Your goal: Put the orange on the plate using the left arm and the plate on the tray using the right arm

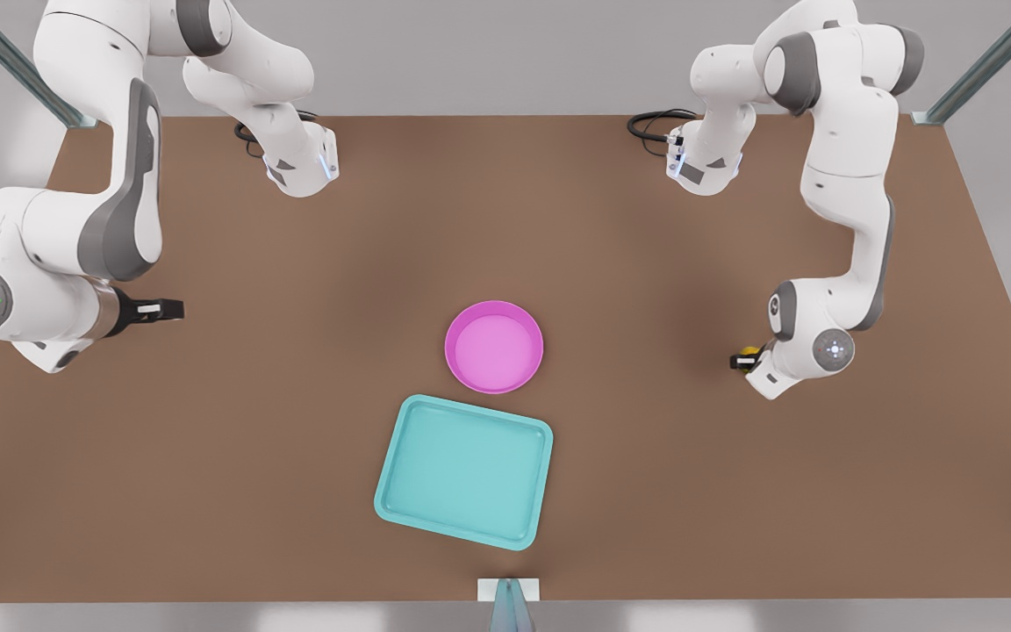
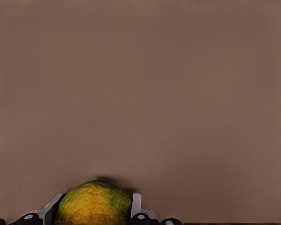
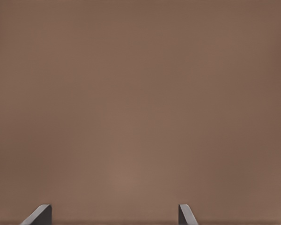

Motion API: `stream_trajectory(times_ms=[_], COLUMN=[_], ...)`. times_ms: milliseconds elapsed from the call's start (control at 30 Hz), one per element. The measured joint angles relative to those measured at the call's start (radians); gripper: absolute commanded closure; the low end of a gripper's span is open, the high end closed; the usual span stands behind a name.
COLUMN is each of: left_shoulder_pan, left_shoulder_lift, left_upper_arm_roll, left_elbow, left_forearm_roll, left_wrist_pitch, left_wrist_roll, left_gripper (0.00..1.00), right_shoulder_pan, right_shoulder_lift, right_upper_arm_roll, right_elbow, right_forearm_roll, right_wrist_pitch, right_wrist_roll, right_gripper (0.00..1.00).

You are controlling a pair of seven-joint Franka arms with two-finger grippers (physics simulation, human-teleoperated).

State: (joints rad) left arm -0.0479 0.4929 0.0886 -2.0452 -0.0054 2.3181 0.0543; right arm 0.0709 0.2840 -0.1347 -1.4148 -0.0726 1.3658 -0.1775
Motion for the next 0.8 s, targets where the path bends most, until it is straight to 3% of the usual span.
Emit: stream_trajectory(times_ms=[67,133,300,467,500,533,633,700,800], left_shoulder_pan=[-0.023,-0.200,-0.622,-0.743,-0.745,-0.746,-0.746,-0.738,-0.711], left_shoulder_lift=[-0.045,-0.044,0.162,0.294,0.314,0.328,0.316,0.205,-0.028], left_upper_arm_roll=[-0.016,-0.029,-0.047,-0.085,-0.091,-0.093,-0.092,-0.010,0.337], left_elbow=[0.018,0.142,0.538,0.662,0.677,0.696,0.715,0.718,0.751], left_forearm_roll=[0.000,-0.003,-0.088,-0.140,-0.146,-0.153,-0.163,-0.167,-0.182], left_wrist_pitch=[-0.046,-0.124,-0.303,-0.368,-0.365,-0.363,-0.370,-0.448,-0.677], left_wrist_roll=[-0.009,-0.041,-0.182,-0.344,-0.374,-0.402,-0.476,-0.507,-0.490], left_gripper=[0.41,0.41,0.41,0.40,0.36,0.00,0.00,0.00,0.00], right_shoulder_pan=[-0.002,-0.002,-0.002,-0.003,-0.004,-0.005,-0.005,-0.004,0.059], right_shoulder_lift=[0.001,0.001,0.001,0.002,0.003,0.003,0.005,0.008,0.067], right_upper_arm_roll=[0.000,0.000,0.000,0.000,0.000,0.000,0.000,0.000,0.005], right_elbow=[0.000,0.000,0.000,0.000,0.000,0.000,0.000,-0.001,-0.010], right_forearm_roll=[0.000,0.000,0.000,0.000,0.000,0.000,0.000,0.001,0.100], right_wrist_pitch=[0.000,0.000,0.000,0.000,0.000,-0.001,0.000,-0.001,0.008], right_wrist_roll=[-0.002,-0.003,-0.006,-0.009,-0.009,-0.009,-0.010,-0.011,-0.001], right_gripper=[0.00,0.00,0.00,0.00,0.00,0.00,0.00,0.00,0.00])
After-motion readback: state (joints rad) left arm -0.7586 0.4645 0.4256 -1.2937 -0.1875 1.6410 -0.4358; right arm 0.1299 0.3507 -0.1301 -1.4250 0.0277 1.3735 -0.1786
